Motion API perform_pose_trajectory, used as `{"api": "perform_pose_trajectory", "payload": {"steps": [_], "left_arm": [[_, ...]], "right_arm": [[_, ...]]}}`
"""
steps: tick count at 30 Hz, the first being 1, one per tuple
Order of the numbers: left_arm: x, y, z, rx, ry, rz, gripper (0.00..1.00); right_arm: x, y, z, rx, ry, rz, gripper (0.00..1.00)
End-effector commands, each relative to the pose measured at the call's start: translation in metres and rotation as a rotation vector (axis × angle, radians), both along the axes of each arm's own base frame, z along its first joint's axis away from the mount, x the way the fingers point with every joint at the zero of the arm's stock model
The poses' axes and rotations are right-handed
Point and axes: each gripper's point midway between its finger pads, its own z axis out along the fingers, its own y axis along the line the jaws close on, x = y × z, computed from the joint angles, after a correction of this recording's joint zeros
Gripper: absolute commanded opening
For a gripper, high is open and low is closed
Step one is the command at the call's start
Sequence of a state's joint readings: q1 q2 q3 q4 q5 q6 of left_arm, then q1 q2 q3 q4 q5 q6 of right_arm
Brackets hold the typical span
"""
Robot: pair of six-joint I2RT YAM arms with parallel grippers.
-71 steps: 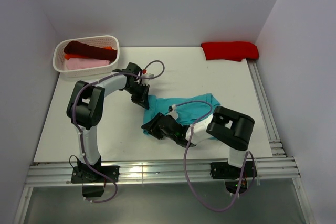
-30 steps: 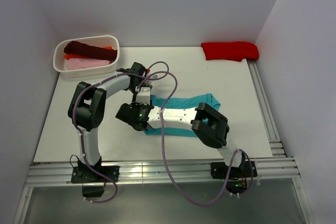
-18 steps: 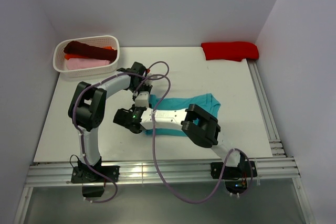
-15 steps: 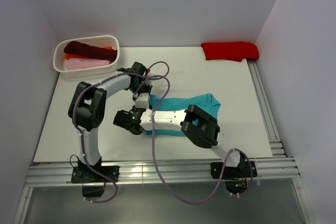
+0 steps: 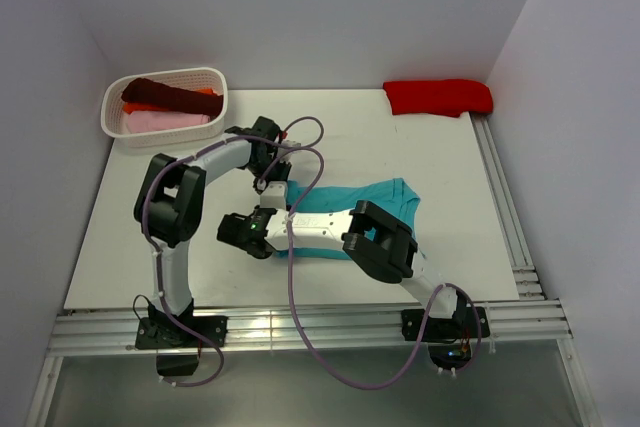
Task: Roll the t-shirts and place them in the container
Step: Roll the tshirt
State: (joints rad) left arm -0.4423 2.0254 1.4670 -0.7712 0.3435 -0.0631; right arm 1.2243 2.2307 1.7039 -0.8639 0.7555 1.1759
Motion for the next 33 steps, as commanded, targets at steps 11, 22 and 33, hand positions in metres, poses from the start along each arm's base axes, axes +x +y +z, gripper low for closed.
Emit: {"api": "perform_pose_trajectory", "payload": {"steps": [11, 22, 33], "left_arm": [[0.031, -0.005, 0.013, -0.035, -0.062, -0.019, 0.44], [0.038, -0.004, 0.08, -0.297, -0.106, -0.095, 0.66], [-0.007, -0.003, 0.044, -0.471, -0.012, -0.146, 0.68]], "right_arm": [[-0.045, 0.003, -0.025, 0.15, 0.152, 0.02, 0.25], [-0.022, 0.008, 0.031, 0.905, 0.028, 0.038, 0.2], [-0.016, -0.013, 0.036, 1.394, 0.045, -0.014, 0.2]]}}
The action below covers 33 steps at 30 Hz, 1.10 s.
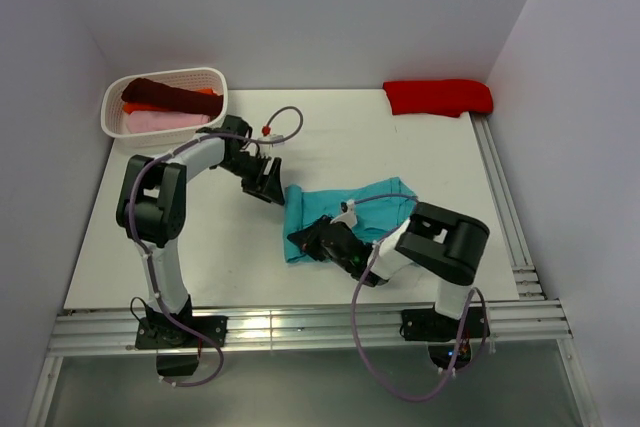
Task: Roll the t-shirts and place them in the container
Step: Roll the tshirt
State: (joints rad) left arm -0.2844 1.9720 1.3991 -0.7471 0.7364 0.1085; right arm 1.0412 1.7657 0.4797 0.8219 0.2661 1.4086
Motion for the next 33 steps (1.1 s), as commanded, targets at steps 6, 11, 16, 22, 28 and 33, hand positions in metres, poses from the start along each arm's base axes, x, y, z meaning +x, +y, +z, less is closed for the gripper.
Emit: {"api": "perform_pose_trajectory", "payload": {"steps": [6, 11, 16, 22, 28, 33], "left_arm": [[-0.007, -0.02, -0.013, -0.179, -0.006, -0.04, 0.68], [0.008, -0.023, -0.021, -0.159, -0.019, 0.024, 0.64], [0.022, -0.021, -0.026, -0.061, -0.018, 0.1, 0.54], [0.022, -0.017, -0.027, 0.099, -0.077, 0.125, 0.28], [0.02, -0.011, -0.032, 0.238, -0.106, 0.133, 0.04], [0.019, -0.008, -0.034, 0.291, -0.115, 0.127, 0.03]], "right_arm": [[0.003, 0.022, 0.025, 0.438, 0.026, 0.013, 0.18], [0.0, 0.026, 0.02, 0.5, 0.054, 0.028, 0.18], [-0.001, 0.028, 0.015, 0.468, 0.07, 0.037, 0.22], [-0.005, 0.024, 0.0, 0.321, 0.096, 0.05, 0.43], [-0.008, 0.015, -0.012, 0.097, 0.117, 0.063, 0.54], [-0.003, 0.011, -0.006, -0.131, 0.096, 0.055, 0.59]]}}
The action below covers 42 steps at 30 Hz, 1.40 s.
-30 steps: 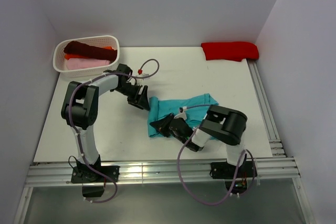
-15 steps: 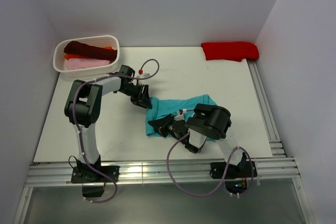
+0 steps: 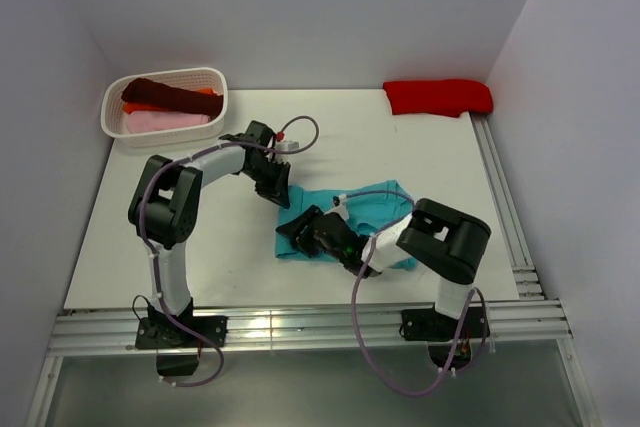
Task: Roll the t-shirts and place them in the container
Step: Roll the tshirt
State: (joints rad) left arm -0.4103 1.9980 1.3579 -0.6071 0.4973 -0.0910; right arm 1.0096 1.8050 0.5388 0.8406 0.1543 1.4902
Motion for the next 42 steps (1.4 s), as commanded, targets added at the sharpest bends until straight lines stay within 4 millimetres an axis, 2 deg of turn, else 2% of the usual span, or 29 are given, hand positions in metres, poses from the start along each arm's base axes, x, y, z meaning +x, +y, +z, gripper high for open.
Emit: {"api": "perform_pose_trajectory", "payload": {"steps": [1, 2, 3, 8, 9, 14, 24, 27, 29, 30, 32, 34, 35, 36, 37, 38, 39, 42], "left_arm": [[0.018, 0.014, 0.001, 0.114, -0.092, 0.02, 0.03], [0.018, 0.014, 0.0, 0.126, -0.094, 0.019, 0.02], [0.017, 0.015, -0.001, 0.128, -0.089, 0.017, 0.02], [0.017, 0.014, -0.001, 0.14, -0.095, 0.019, 0.02], [0.017, 0.015, -0.001, 0.142, -0.094, 0.021, 0.02], [0.017, 0.015, -0.001, 0.148, -0.096, 0.02, 0.02], [0.017, 0.014, -0.001, 0.145, -0.09, 0.019, 0.02], [0.016, 0.014, -0.002, 0.146, -0.086, 0.02, 0.02], [0.017, 0.014, -0.002, 0.145, -0.085, 0.023, 0.02], [0.017, 0.014, -0.002, 0.146, -0.085, 0.022, 0.02], [0.018, 0.014, -0.003, 0.145, -0.084, 0.024, 0.02], [0.017, 0.013, -0.005, 0.148, -0.08, 0.024, 0.02], [0.017, 0.013, -0.005, 0.147, -0.081, 0.024, 0.02], [0.018, 0.014, -0.005, 0.151, -0.082, 0.027, 0.02], [0.018, 0.015, -0.006, 0.153, -0.081, 0.029, 0.02], [0.019, 0.014, -0.006, 0.153, -0.081, 0.027, 0.02], [0.019, 0.014, -0.007, 0.155, -0.081, 0.026, 0.02], [0.02, 0.014, -0.008, 0.157, -0.08, 0.028, 0.01]], "right_arm": [[-0.007, -0.013, -0.019, -0.289, 0.017, 0.026, 0.6], [-0.011, -0.025, -0.029, -0.393, 0.032, 0.025, 0.61], [-0.008, -0.02, -0.023, -0.408, 0.025, 0.026, 0.61], [-0.016, -0.02, -0.032, -0.484, 0.053, 0.067, 0.63], [-0.015, -0.016, -0.027, -0.484, 0.048, 0.069, 0.63], [-0.019, -0.027, -0.021, -0.614, 0.037, 0.048, 0.64], [-0.031, -0.023, -0.021, -0.654, 0.047, 0.083, 0.66], [-0.034, -0.015, -0.02, -0.586, 0.046, 0.096, 0.61], [-0.033, -0.01, -0.016, -0.547, 0.038, 0.09, 0.54], [-0.035, -0.013, -0.017, -0.545, 0.042, 0.089, 0.45], [-0.033, -0.006, -0.007, -0.48, 0.03, 0.078, 0.36], [-0.039, -0.009, -0.01, -0.443, 0.042, 0.084, 0.24], [-0.035, -0.002, 0.003, -0.368, 0.025, 0.069, 0.23], [-0.037, -0.007, -0.002, -0.358, 0.031, 0.066, 0.2], [-0.037, 0.0, 0.01, -0.284, 0.025, 0.059, 0.18], [-0.036, 0.0, 0.012, -0.253, 0.026, 0.049, 0.18], [-0.04, -0.005, 0.006, -0.238, 0.037, 0.048, 0.17], [-0.043, 0.0, 0.012, -0.155, 0.048, 0.05, 0.14]]}}
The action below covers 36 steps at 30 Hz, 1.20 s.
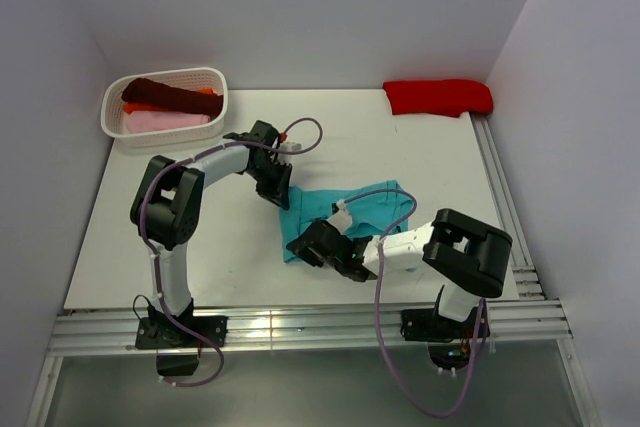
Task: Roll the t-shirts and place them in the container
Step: Roll the tshirt
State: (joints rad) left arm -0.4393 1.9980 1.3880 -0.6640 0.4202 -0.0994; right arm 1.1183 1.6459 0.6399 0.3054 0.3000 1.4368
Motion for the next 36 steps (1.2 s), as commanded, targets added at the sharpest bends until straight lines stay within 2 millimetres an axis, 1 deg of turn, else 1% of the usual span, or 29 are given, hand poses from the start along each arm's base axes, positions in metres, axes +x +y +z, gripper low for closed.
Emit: {"api": "perform_pose_trajectory", "payload": {"steps": [1, 2, 3, 4, 5, 6, 7, 9, 10, 12, 13, 14, 16, 17, 19, 20, 22, 23, 24, 25, 26, 27, 28, 29, 30, 31, 32, 33, 36], "left_arm": [[0.023, 0.012, -0.009, 0.081, -0.079, 0.025, 0.01], [0.024, 0.011, -0.008, 0.077, -0.081, 0.023, 0.01], [0.024, 0.011, -0.007, 0.079, -0.08, 0.022, 0.01], [0.024, 0.01, -0.006, 0.076, -0.082, 0.023, 0.01], [0.025, 0.01, -0.006, 0.078, -0.085, 0.022, 0.01], [0.025, 0.01, -0.004, 0.075, -0.089, 0.019, 0.01], [0.025, 0.01, -0.003, 0.075, -0.091, 0.019, 0.02], [0.025, 0.011, -0.001, 0.08, -0.096, 0.019, 0.02], [0.025, 0.011, -0.001, 0.078, -0.095, 0.018, 0.02], [0.025, 0.011, 0.0, 0.082, -0.099, 0.017, 0.02], [0.025, 0.011, -0.001, 0.082, -0.097, 0.015, 0.02], [0.025, 0.01, 0.0, 0.081, -0.1, 0.013, 0.02], [0.024, 0.01, 0.0, 0.079, -0.097, 0.012, 0.02], [0.023, 0.009, 0.0, 0.078, -0.096, 0.007, 0.02], [0.022, 0.008, 0.001, 0.077, -0.098, 0.005, 0.02], [0.021, 0.008, 0.0, 0.079, -0.095, 0.001, 0.02], [0.021, 0.006, 0.0, 0.076, -0.096, -0.002, 0.02], [0.02, 0.006, 0.0, 0.076, -0.096, -0.004, 0.03], [0.02, 0.005, 0.001, 0.076, -0.096, -0.004, 0.03], [0.019, 0.004, 0.0, 0.078, -0.096, -0.008, 0.03], [0.019, 0.004, -0.001, 0.079, -0.093, -0.008, 0.03], [0.019, 0.004, 0.0, 0.08, -0.092, -0.011, 0.03], [0.018, 0.003, 0.0, 0.081, -0.094, -0.013, 0.03], [0.018, 0.004, 0.0, 0.083, -0.096, -0.013, 0.03], [0.018, 0.004, 0.0, 0.087, -0.096, -0.013, 0.03], [0.018, 0.004, 0.001, 0.086, -0.097, -0.018, 0.03], [0.018, 0.004, 0.001, 0.086, -0.097, -0.018, 0.03], [0.018, 0.004, 0.001, 0.086, -0.098, -0.019, 0.03], [0.018, 0.004, 0.002, 0.088, -0.098, -0.02, 0.04]], "right_arm": [[-0.013, 0.018, 0.023, 0.156, 0.026, 0.039, 0.16], [-0.016, 0.019, 0.017, 0.134, 0.039, 0.047, 0.19], [-0.016, 0.022, 0.018, 0.132, 0.039, 0.051, 0.22], [-0.021, 0.025, 0.017, 0.123, 0.041, 0.066, 0.29], [-0.024, 0.026, 0.011, 0.088, 0.051, 0.075, 0.33], [-0.024, 0.024, 0.008, 0.064, 0.047, 0.069, 0.41], [-0.032, 0.019, 0.001, 0.016, 0.058, 0.076, 0.45], [-0.035, 0.018, 0.002, -0.027, 0.05, 0.072, 0.52], [-0.035, 0.015, 0.001, -0.055, 0.041, 0.065, 0.54], [-0.042, 0.008, 0.001, -0.121, 0.047, 0.072, 0.57], [-0.042, -0.003, -0.002, -0.184, 0.043, 0.059, 0.57], [-0.044, 0.001, 0.006, -0.19, 0.03, 0.067, 0.58], [-0.045, 0.0, 0.017, -0.228, 0.004, 0.079, 0.59], [-0.042, -0.001, 0.032, -0.254, -0.024, 0.069, 0.59], [-0.044, 0.001, 0.053, -0.283, -0.075, 0.095, 0.59], [-0.037, 0.001, 0.071, -0.305, -0.116, 0.078, 0.59], [-0.026, -0.002, 0.086, -0.358, -0.176, 0.073, 0.58], [-0.019, 0.002, 0.103, -0.372, -0.212, 0.062, 0.58], [-0.009, 0.001, 0.109, -0.392, -0.234, 0.05, 0.57], [-0.002, -0.002, 0.104, -0.464, -0.251, 0.063, 0.57], [0.007, 0.007, 0.119, -0.458, -0.274, 0.051, 0.57], [0.017, 0.006, 0.122, -0.494, -0.299, 0.037, 0.55], [0.027, 0.006, 0.112, -0.561, -0.307, 0.039, 0.54], [0.035, 0.009, 0.119, -0.581, -0.322, 0.03, 0.54], [0.043, 0.009, 0.119, -0.612, -0.341, 0.021, 0.53], [0.049, 0.01, 0.108, -0.666, -0.349, 0.031, 0.52], [0.058, 0.013, 0.111, -0.67, -0.362, 0.02, 0.52], [0.062, 0.015, 0.11, -0.682, -0.377, 0.021, 0.52], [0.077, 0.022, 0.1, -0.71, -0.407, 0.027, 0.51]]}}
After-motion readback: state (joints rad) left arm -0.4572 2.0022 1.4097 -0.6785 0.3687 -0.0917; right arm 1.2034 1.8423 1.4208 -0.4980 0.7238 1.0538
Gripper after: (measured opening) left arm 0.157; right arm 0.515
